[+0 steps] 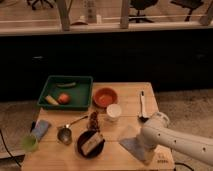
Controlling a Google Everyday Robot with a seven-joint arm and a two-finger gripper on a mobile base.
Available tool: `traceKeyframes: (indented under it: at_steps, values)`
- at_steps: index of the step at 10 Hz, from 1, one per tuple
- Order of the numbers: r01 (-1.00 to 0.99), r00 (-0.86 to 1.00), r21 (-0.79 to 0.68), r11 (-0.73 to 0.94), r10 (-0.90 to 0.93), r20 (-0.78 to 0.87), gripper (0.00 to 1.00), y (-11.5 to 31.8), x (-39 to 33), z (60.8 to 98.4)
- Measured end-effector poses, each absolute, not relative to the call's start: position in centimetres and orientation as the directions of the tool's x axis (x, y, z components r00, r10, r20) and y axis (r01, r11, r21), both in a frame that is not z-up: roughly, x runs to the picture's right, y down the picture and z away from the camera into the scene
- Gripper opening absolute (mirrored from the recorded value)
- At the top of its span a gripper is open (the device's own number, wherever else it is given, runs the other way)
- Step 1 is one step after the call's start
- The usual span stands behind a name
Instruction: Wipe red bowl with towel
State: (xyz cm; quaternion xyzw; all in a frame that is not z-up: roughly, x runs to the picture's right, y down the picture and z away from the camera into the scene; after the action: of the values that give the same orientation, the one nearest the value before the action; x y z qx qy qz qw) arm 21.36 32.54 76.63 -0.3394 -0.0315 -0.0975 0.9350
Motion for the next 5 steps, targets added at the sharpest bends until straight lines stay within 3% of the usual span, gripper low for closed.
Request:
traceKeyframes:
  at_steps: [5]
  values:
    - [0.196,0.981,-0.634,0.748,-0.156,0.119,0.80,32.63,21.49,76.73]
